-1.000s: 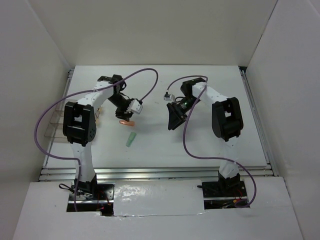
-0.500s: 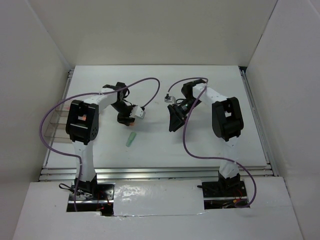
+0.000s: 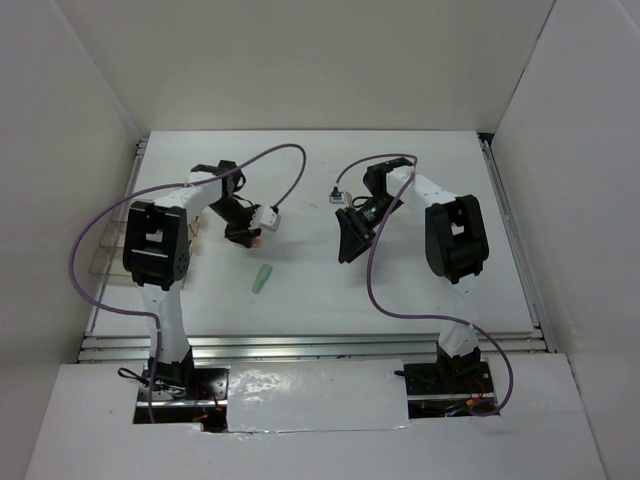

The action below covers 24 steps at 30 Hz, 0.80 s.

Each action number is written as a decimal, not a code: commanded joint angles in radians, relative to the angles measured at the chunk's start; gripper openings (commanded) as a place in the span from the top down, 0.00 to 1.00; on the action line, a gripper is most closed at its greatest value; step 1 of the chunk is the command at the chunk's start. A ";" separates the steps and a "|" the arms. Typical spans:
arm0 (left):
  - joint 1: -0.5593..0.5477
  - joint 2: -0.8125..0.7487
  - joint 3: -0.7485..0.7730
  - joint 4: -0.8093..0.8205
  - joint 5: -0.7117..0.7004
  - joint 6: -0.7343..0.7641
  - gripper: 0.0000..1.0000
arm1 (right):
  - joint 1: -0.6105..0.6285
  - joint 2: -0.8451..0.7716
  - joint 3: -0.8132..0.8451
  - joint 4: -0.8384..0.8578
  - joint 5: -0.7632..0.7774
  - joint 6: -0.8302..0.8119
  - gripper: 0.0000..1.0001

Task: Sort the stationery into containers
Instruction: Pick up the stationery from the center of the board, then place the stationery in the storage box.

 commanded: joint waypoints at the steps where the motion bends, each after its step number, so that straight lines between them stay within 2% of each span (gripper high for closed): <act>1: 0.125 -0.144 0.102 -0.169 0.139 0.067 0.86 | -0.007 -0.086 -0.015 0.006 0.001 -0.006 0.36; 2: 0.156 -0.192 0.125 -0.253 0.155 0.094 0.86 | -0.004 -0.086 -0.020 0.008 -0.001 -0.005 0.36; 3: 0.181 -0.215 0.162 -0.308 0.169 0.184 0.86 | -0.004 -0.088 -0.023 0.010 -0.004 -0.005 0.36; 4: 0.265 -0.264 0.167 -0.345 0.182 0.205 0.85 | -0.003 -0.086 -0.026 0.011 -0.004 -0.005 0.36; 5: 0.296 -0.293 0.167 -0.347 0.180 0.231 0.86 | -0.001 -0.085 -0.024 0.013 -0.005 -0.003 0.36; 7: 0.391 -0.411 0.081 -0.349 0.146 0.324 0.86 | 0.002 -0.077 -0.021 0.014 -0.007 -0.002 0.36; 8: 0.417 -0.446 0.032 -0.342 0.100 0.426 0.87 | 0.003 -0.074 -0.021 0.017 -0.007 -0.002 0.36; 10: 0.504 -0.500 -0.062 -0.345 0.060 0.489 0.88 | 0.011 -0.068 -0.015 0.023 -0.007 0.004 0.36; 16: 0.692 -0.439 -0.112 -0.345 -0.035 0.648 0.89 | 0.033 -0.056 -0.014 0.039 -0.010 0.015 0.36; 22: 0.736 -0.358 -0.089 -0.332 -0.103 0.697 0.87 | 0.034 -0.060 -0.041 0.043 0.002 0.009 0.37; 23: 0.735 -0.346 -0.105 -0.318 -0.118 0.714 0.83 | 0.034 -0.056 -0.044 0.046 0.002 0.009 0.37; 24: 0.732 -0.346 -0.105 -0.318 -0.118 0.714 0.83 | 0.034 -0.054 -0.044 0.046 0.001 0.009 0.37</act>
